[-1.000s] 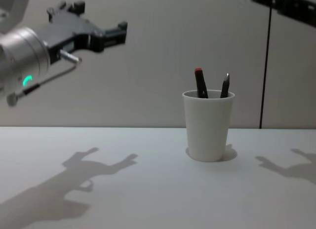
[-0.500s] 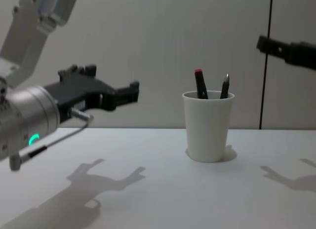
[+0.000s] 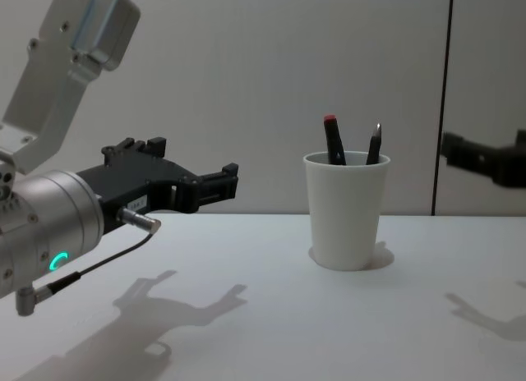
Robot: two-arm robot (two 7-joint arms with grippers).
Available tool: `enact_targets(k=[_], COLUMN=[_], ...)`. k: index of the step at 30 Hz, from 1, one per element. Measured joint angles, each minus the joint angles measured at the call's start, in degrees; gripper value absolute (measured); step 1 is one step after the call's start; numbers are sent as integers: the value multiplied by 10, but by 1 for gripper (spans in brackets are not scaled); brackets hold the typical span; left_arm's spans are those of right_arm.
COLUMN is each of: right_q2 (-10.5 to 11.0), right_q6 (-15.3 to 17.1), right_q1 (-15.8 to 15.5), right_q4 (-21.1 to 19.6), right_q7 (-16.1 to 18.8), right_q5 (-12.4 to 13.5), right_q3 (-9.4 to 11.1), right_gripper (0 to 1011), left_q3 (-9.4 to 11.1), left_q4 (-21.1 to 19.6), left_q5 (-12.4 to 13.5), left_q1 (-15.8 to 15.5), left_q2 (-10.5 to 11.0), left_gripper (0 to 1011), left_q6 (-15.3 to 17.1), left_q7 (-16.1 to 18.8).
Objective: Place the pen into the pen holder.
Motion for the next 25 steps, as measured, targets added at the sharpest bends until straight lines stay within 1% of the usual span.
enact_targets(k=[4,10,25], right_q2=[2,3,3], right_q6=[0,0,1], right_q1=[-19,-29,-30], right_q4=[-8,-13,-13], right_q7=[-3,-5,-5], right_q5=[-16,-26,-27], right_q3=[1,2,2], right_gripper=[1001,1001,1001], left_q3=[0,0,0], left_q4=[0,0,0], left_q5=[0,0,0], left_q1=[0,0,0], left_q2=[0,0,0], left_gripper=[1003,1003,1003], left_q6=[0,0,0], left_q7=[0,0,0])
